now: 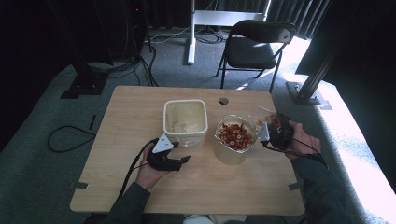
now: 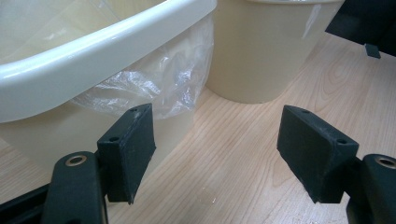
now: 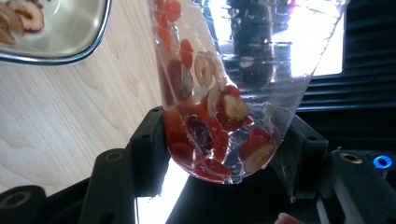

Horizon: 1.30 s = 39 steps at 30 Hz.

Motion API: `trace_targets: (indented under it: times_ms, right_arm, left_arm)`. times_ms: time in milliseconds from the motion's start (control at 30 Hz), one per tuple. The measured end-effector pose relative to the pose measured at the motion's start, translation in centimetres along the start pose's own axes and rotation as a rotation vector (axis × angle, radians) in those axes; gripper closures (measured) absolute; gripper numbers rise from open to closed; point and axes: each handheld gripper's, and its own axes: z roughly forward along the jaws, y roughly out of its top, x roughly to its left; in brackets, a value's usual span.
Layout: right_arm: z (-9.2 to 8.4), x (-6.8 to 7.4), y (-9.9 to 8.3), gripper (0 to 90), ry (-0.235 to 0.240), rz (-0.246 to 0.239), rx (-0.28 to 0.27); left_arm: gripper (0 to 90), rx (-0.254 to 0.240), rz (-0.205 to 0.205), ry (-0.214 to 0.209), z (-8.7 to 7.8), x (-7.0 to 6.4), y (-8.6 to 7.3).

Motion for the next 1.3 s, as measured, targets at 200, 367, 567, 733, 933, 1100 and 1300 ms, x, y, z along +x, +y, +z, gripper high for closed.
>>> trace_targets:
  times_ms: [200, 367, 567, 733, 933, 1100, 1300]
  right_arm:
    - [-0.2, 0.2, 0.7, 42.9, -0.030, -0.080, 0.010]
    - [-0.3, 0.2, 1.2, 42.9, -0.051, -0.144, 0.021]
    - [-0.2, 0.2, 1.6, 42.9, -0.073, -0.213, 0.039]
    - [-0.3, 0.3, 1.9, 42.9, -0.087, -0.260, 0.042]
    - [-0.5, 0.3, 2.4, 42.9, -0.112, -0.318, 0.046]
    - [-0.7, 0.4, 2.6, 42.9, -0.141, -0.371, 0.055]
    - [-0.9, 0.5, 2.9, 42.9, -0.160, -0.410, 0.056]
  left_arm:
    - [28.2, -0.001, -0.001, -0.002, 0.1, 0.0, 0.0]
    - [28.2, -0.002, 0.000, -0.002, 0.1, 0.0, 0.0]
    - [28.2, -0.004, -0.001, -0.003, 0.0, 0.0, 0.0]
    - [28.2, -0.006, -0.003, -0.005, 0.1, 0.0, 0.0]
    - [28.2, -0.006, -0.004, -0.008, 0.2, 0.0, 0.0]
    - [28.3, -0.006, -0.004, -0.006, 0.2, 0.0, 0.0]
    - [28.3, -0.008, -0.005, -0.008, 0.2, 0.0, 0.0]
